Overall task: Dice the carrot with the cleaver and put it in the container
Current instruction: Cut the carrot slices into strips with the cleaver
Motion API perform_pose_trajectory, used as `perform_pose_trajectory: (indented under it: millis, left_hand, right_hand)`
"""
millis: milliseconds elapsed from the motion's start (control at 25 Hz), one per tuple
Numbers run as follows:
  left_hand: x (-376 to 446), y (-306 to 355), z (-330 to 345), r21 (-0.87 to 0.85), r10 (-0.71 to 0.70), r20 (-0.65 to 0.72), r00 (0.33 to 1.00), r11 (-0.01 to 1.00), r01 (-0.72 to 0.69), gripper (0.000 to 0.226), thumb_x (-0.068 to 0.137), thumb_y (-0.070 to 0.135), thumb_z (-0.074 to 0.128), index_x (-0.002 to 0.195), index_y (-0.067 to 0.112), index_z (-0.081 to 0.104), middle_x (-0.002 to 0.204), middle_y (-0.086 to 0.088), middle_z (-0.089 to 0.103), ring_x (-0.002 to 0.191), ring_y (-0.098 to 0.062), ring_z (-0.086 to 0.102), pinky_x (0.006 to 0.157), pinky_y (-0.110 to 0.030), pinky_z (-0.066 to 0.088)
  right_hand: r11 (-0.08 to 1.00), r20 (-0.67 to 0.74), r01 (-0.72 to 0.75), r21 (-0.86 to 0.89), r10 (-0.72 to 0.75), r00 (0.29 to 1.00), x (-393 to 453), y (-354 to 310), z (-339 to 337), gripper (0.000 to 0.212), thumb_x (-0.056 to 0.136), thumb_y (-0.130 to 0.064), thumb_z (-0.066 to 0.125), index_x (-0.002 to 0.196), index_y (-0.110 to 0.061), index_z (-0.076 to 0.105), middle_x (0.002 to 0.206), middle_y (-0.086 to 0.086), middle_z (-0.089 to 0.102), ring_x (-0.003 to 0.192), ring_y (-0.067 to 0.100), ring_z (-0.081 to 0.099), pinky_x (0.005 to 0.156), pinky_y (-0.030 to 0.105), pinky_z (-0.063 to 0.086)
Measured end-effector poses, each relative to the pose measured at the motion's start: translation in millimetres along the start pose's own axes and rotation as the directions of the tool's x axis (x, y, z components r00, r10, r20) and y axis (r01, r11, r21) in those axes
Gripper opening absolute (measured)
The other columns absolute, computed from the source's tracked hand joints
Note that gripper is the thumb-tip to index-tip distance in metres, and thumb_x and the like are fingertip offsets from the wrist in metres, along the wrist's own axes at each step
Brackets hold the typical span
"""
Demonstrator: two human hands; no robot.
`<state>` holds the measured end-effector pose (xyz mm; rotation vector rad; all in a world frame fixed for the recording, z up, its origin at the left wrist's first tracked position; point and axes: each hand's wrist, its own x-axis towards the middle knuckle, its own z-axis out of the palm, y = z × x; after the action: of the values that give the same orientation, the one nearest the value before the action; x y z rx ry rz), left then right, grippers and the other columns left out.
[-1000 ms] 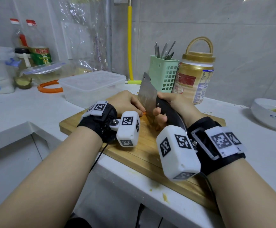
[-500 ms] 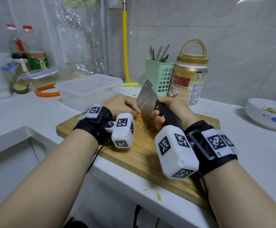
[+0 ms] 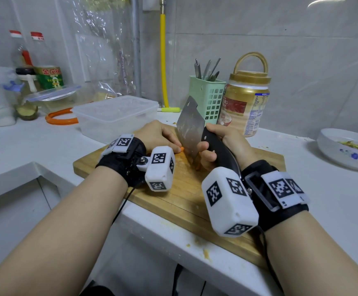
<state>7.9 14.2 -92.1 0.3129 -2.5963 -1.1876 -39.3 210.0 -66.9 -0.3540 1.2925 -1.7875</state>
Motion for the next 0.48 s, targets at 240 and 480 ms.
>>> perform_pose_trajectory:
  millis: [240, 480]
  left_hand:
    - [0.4, -1.8, -0.7, 0.0, 0.016, 0.018, 1.0, 1.0, -0.016, 0.009, 0.073, 0.015, 0.084, 0.078, 0.021, 0.079, 0.075, 0.011, 0.074, 0.081, -0.006, 0.066, 0.084, -0.027, 0.052]
    - [0.8, -1.9, -0.5, 0.006, -0.008, 0.006, 1.0, 1.0, 0.008, 0.01, 0.071, 0.017, 0.085, 0.079, 0.021, 0.079, 0.077, 0.01, 0.074, 0.084, -0.006, 0.068, 0.087, -0.029, 0.052]
  right_hand:
    - [1.0, -0.013, 0.004, -0.028, -0.004, 1.0, -2.0, 0.7, 3.5, 0.019, 0.098, -0.03, 0.046, 0.091, -0.014, 0.042, 0.054, 0.006, 0.043, 0.03, 0.014, 0.036, 0.037, 0.012, 0.031]
    - [0.993, -0.012, -0.008, -0.114, 0.007, 1.0, -3.2, -0.5, 6.4, 0.021, 0.099, -0.032, 0.046, 0.098, -0.011, 0.046, 0.053, 0.006, 0.043, 0.029, 0.014, 0.036, 0.034, 0.014, 0.032]
